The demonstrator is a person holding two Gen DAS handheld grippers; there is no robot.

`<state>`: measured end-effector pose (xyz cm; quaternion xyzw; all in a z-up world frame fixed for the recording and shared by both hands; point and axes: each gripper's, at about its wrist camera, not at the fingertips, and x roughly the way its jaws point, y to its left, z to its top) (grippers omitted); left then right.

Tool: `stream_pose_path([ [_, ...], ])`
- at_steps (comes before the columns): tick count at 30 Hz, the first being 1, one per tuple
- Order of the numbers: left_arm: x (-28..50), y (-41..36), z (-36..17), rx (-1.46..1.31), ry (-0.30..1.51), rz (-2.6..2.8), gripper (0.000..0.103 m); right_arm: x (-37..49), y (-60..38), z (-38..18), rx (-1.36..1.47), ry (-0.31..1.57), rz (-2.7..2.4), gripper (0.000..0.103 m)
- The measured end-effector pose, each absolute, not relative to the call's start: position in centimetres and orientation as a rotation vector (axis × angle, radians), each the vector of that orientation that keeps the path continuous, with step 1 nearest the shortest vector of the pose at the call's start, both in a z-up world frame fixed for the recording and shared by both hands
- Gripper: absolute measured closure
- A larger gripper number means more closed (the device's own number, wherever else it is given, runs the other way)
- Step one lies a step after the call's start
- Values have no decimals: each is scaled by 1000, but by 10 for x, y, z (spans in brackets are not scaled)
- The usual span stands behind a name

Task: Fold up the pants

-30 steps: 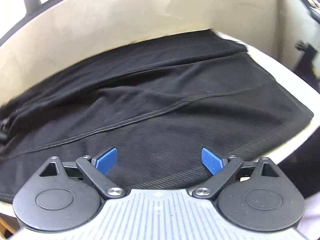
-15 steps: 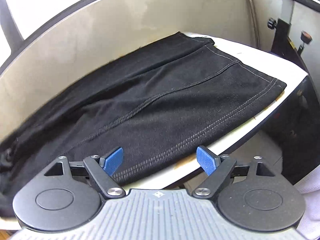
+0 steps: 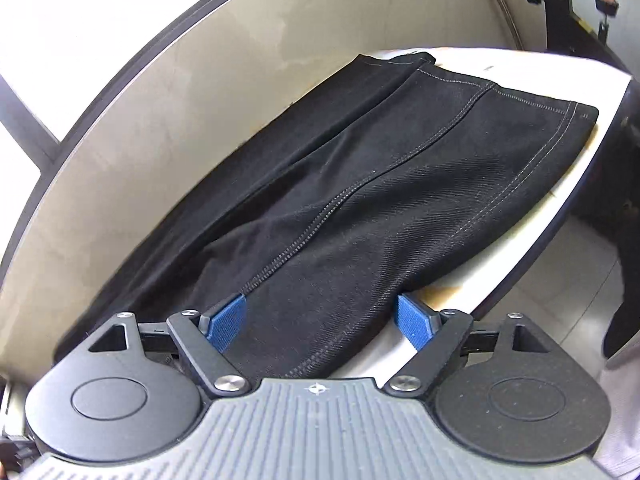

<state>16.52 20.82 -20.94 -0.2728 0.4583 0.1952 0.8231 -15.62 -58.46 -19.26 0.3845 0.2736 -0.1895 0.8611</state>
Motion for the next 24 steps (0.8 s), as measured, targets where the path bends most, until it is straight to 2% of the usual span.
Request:
stream_pose_path([
  [4,166,206,-208,-569,983,435,59,-149,-598,-194,811,556,-440,29],
  [13,161,208,-207,-641,958,493,59,-141,-636,-194,768,512,-598,39],
  [16,157,210,-206,-713,944,540,60,-144,-641,-193,816,509,-631,49],
  [24,134,194,-212,-886,953,383,61,-145,-643,-189,817,574,-611,58],
])
